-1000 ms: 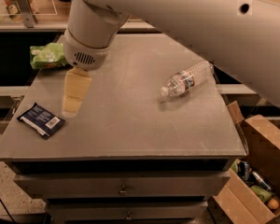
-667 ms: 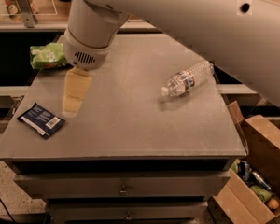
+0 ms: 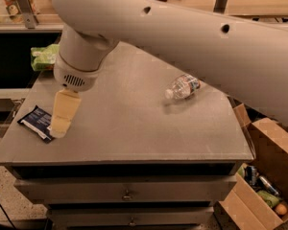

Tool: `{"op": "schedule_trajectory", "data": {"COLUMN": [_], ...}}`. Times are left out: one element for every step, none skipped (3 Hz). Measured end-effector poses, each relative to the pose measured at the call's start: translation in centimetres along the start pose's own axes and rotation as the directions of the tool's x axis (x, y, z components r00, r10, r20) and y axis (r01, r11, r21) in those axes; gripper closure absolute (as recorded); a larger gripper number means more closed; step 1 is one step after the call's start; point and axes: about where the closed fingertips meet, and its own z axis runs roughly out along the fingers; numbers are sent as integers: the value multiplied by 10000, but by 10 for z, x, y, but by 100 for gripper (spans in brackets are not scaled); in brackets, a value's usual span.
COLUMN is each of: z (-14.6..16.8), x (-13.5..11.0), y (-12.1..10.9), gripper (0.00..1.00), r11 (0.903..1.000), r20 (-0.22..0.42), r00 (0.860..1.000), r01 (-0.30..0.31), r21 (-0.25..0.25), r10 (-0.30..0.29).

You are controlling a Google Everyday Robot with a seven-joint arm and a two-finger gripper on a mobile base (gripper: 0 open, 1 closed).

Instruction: Move rxbar blueberry near green rice chip bag

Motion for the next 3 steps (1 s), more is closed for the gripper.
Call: {"op": "schedule_trajectory", "data": {"z": [30,60,75], "x": [-2,-2,-7], "y": [16,24,25], "gripper": [0,0,0], "r11": [9991,9965,9910], "r20": [422,813,1294], "r00": [9985,9940,9849], "r01": [-337,-701,-1048], "r21": [-263,-455,-829], "r10": [348,736,1150]}}
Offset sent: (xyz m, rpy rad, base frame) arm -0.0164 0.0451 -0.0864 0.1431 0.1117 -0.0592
